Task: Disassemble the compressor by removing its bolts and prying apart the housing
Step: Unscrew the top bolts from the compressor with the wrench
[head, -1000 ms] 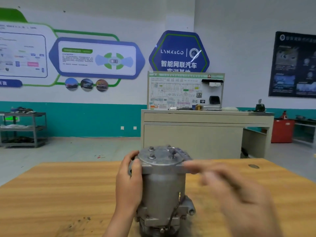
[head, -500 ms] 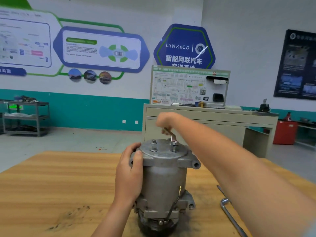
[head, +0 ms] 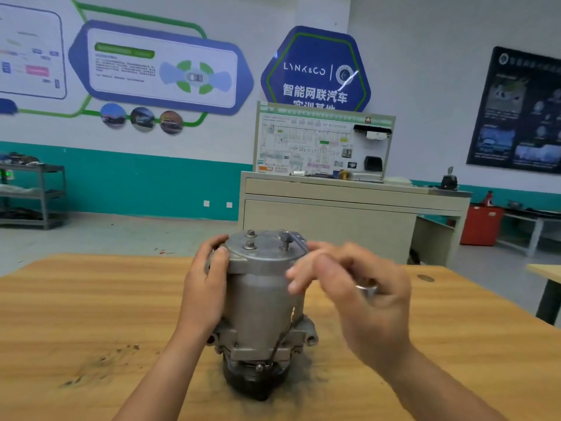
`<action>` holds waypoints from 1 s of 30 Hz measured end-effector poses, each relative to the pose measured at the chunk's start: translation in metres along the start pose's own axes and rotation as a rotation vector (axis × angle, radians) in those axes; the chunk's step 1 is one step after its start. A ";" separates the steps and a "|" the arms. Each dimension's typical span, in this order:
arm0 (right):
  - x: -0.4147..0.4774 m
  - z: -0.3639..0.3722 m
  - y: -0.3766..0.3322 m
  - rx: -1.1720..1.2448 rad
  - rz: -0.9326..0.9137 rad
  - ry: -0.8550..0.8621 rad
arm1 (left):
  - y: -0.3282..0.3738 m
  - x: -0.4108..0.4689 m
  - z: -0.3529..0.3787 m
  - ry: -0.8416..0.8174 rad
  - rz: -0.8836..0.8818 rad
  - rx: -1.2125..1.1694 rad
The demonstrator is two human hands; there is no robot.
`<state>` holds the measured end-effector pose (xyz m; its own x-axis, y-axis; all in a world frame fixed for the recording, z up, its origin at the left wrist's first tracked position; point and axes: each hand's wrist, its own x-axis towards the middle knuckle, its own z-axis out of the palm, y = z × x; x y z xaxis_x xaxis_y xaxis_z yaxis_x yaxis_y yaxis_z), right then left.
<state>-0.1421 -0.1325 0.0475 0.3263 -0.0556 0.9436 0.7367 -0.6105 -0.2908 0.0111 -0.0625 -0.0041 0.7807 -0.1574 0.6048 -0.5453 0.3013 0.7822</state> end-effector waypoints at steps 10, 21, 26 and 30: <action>0.026 -0.075 0.118 -0.190 0.697 0.512 | -0.008 0.003 -0.013 0.036 -0.107 0.106; 0.038 -0.122 0.110 -1.212 -0.198 -0.437 | -0.006 0.000 -0.010 0.062 -0.100 0.142; 0.043 -0.120 0.112 -1.193 -0.339 -0.382 | 0.010 -0.007 -0.018 0.109 0.071 0.356; 0.039 -0.118 0.112 -1.158 -0.309 -0.340 | 0.033 -0.003 -0.018 -0.067 0.258 0.602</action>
<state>-0.1167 -0.2962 0.0706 0.4966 0.3162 0.8084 -0.0890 -0.9079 0.4097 -0.0033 -0.0357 0.0170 0.5917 -0.2147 0.7771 -0.8033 -0.2381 0.5459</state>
